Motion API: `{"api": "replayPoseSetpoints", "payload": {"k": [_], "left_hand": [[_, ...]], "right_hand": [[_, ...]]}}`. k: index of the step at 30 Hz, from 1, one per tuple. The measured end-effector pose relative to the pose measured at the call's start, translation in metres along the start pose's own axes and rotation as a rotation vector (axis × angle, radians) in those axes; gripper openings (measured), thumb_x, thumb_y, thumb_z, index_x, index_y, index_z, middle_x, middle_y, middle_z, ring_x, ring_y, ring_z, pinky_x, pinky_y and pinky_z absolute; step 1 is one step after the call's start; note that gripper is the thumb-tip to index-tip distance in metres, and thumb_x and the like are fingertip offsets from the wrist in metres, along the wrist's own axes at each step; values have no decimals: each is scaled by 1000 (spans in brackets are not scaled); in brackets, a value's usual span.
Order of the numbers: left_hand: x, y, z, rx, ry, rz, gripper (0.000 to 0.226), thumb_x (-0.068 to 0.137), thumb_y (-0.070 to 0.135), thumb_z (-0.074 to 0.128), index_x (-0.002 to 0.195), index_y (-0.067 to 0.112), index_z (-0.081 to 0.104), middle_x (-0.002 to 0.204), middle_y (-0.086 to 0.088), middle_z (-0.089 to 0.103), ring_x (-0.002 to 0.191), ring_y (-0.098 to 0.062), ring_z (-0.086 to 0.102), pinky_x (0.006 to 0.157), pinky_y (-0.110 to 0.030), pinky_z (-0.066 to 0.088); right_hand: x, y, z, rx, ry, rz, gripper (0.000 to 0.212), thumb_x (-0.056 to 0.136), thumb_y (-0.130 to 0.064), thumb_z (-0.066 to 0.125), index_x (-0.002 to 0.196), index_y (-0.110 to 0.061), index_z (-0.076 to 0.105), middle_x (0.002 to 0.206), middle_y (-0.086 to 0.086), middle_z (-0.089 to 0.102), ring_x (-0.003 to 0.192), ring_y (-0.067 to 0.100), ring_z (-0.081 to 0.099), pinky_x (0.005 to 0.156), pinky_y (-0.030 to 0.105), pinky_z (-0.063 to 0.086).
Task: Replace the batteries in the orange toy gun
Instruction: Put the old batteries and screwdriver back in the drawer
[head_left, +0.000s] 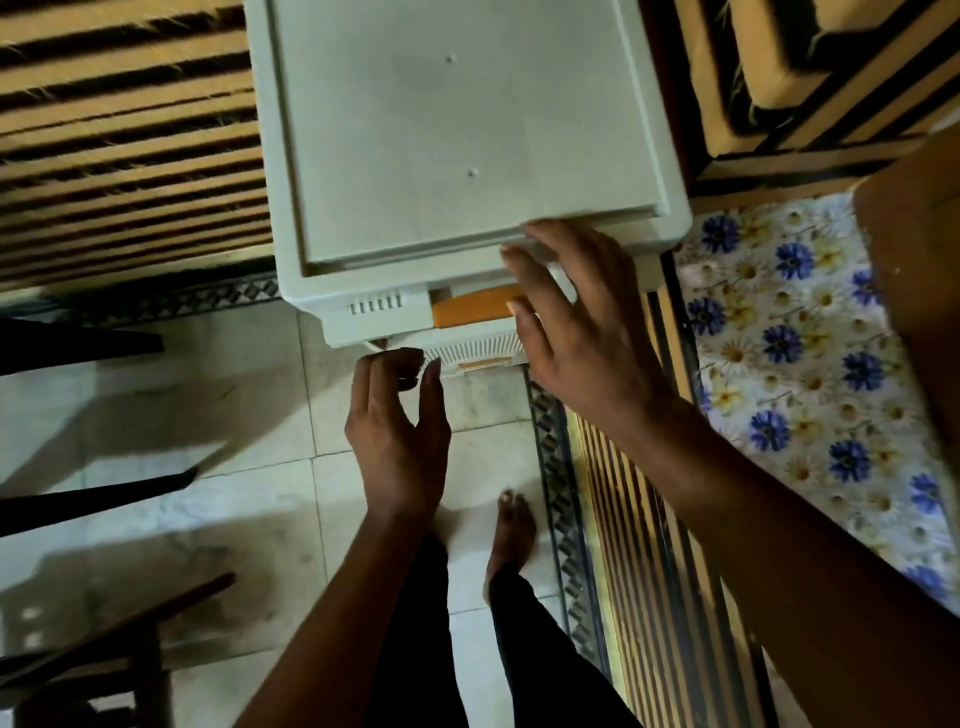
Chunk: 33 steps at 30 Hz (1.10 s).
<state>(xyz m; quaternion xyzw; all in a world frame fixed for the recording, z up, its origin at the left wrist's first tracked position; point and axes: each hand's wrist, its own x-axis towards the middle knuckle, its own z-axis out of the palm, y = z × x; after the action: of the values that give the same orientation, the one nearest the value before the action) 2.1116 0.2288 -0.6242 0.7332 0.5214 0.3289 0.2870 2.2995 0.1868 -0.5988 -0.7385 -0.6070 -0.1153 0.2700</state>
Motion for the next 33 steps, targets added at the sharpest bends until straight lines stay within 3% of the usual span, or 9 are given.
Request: {"api": "replayPoseSetpoints", "payload": {"k": [2,5,10,16,20,25,29,33], "left_hand": [[6,17,-16,24,59,103,8,97,8,69,99,0,67,97,-12,65,85,-24,64,78,-21,49],[37,29,-29,105,73,253,19,98,9,67,113,-2,68,114,-19,65,106,-33,62,90,-33,50],[90,20,-37,386,-78,380,44,105,35,56,141,9,60,151,-13,54,144,-35,44,117,-49,38],[110,-6,-48,370,-295,473,47,106,42,52,144,15,59,158,-10,47,150,-29,39,119,-53,34],[110,-4,-51,350,-310,462,49,104,42,53,146,17,57,160,-9,45,151,-29,37,122,-51,31],[108,3,-53,345,-320,406,49,105,43,51,147,18,56,161,-7,42,152,-26,34,122,-53,31],[108,3,-55,350,-323,412,50,105,45,48,147,19,55,162,-6,42,152,-25,34,122,-52,31],[109,-1,-53,325,-311,418,50,104,46,49,145,18,57,161,-6,44,151,-25,37,119,-54,35]], "right_hand": [[-6,-7,-5,-13,-15,-9,32,93,-8,67,123,0,70,129,27,62,124,38,56,105,49,45],[-9,-17,-11,-50,-33,-17,27,85,-6,73,111,-2,71,117,22,65,112,32,54,93,47,46],[-11,-32,-9,-125,-178,8,34,88,-19,66,120,-6,66,128,15,62,119,33,57,99,48,40],[-3,-46,-15,-141,-418,196,62,72,-9,77,132,-12,59,137,7,54,127,31,51,89,47,40],[19,-49,-23,-141,-515,203,50,68,-1,82,113,-9,63,121,11,56,114,35,54,83,50,48],[-9,-58,-48,-78,-658,228,43,72,-4,80,110,-14,62,114,5,54,110,29,52,87,47,42],[-53,-64,-66,-36,-680,219,51,54,2,82,101,-9,65,106,9,59,98,34,58,79,46,43],[-85,-66,-69,-52,-673,211,49,43,-5,86,87,-9,67,96,11,63,86,36,62,72,45,45]]}}
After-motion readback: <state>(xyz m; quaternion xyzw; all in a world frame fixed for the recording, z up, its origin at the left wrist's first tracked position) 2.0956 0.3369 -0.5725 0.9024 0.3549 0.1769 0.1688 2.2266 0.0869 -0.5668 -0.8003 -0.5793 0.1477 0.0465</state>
